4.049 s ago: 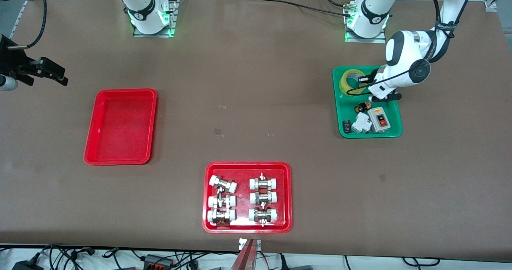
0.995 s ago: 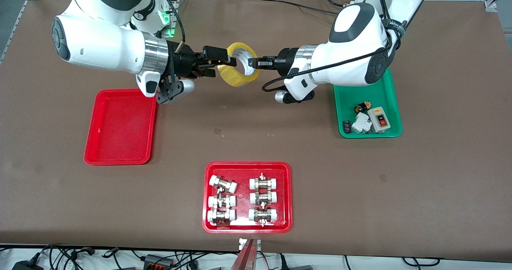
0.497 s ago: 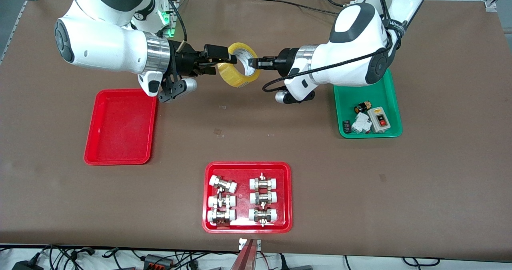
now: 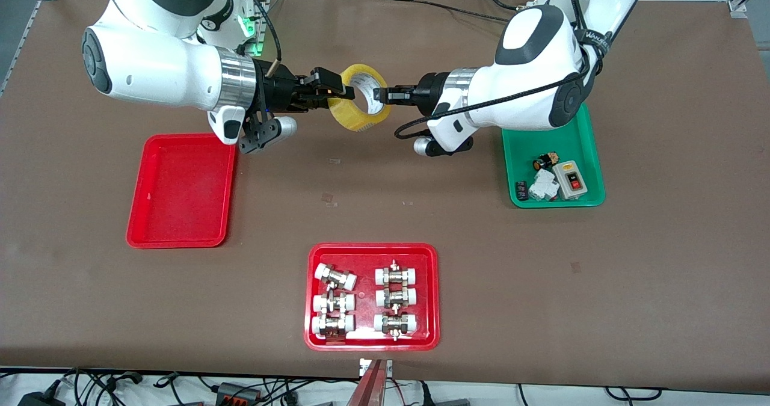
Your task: Left arm passes tape to right arm into tray
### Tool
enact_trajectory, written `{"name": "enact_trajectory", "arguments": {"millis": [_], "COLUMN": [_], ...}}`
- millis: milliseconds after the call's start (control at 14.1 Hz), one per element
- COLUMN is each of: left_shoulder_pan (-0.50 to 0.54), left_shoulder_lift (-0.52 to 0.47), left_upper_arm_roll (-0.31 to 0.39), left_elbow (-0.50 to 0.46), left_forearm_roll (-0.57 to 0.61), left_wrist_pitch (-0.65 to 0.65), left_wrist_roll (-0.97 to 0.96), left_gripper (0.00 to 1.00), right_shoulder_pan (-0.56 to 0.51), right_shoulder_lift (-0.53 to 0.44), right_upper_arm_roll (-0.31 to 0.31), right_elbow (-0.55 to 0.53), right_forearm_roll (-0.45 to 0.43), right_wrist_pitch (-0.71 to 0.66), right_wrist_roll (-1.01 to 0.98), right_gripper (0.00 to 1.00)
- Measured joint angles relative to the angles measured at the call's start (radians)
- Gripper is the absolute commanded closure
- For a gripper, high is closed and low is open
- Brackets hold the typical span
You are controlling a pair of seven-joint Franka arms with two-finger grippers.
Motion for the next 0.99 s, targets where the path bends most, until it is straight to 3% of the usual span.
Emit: {"name": "enact_trajectory", "arguments": {"millis": [71, 142, 213, 284, 355, 639, 995], "left_shoulder_pan": [0.0, 0.0, 0.0, 0.0, 0.0, 0.017, 0.191], "left_shoulder_lift": [0.0, 0.0, 0.0, 0.0, 0.0, -0.004, -0.008], "left_upper_arm_roll": [0.0, 0.0, 0.0, 0.0, 0.0, 0.013, 0.037], "left_elbow": [0.0, 0.0, 0.0, 0.0, 0.002, 0.014, 0.015], "left_forearm_roll": [0.0, 0.0, 0.0, 0.0, 0.0, 0.018, 0.299], "left_wrist_pitch": [0.0, 0.0, 0.0, 0.0, 0.0, -0.064, -0.278], "left_wrist_roll": [0.0, 0.0, 0.0, 0.0, 0.0, -0.024, 0.102], "left_gripper": [1.0, 0.92, 0.45, 0.07, 0.0, 0.0, 0.0], "right_shoulder_pan": [0.0, 0.0, 0.0, 0.0, 0.0, -0.002, -0.076], "right_shoulder_lift": [0.0, 0.0, 0.0, 0.0, 0.001, 0.007, 0.078], "right_upper_arm_roll": [0.0, 0.0, 0.0, 0.0, 0.0, -0.005, -0.026], "right_elbow": [0.0, 0.0, 0.0, 0.0, 0.0, 0.0, -0.004], "right_forearm_roll": [0.0, 0.0, 0.0, 0.0, 0.001, 0.0, -0.01], "right_wrist_pitch": [0.0, 0.0, 0.0, 0.0, 0.0, 0.0, 0.001], "right_wrist_roll": [0.0, -0.001, -0.001, -0.001, -0.001, -0.001, -0.03], "right_gripper": [0.67, 0.67, 0.67, 0.67, 0.67, 0.67, 0.67]}}
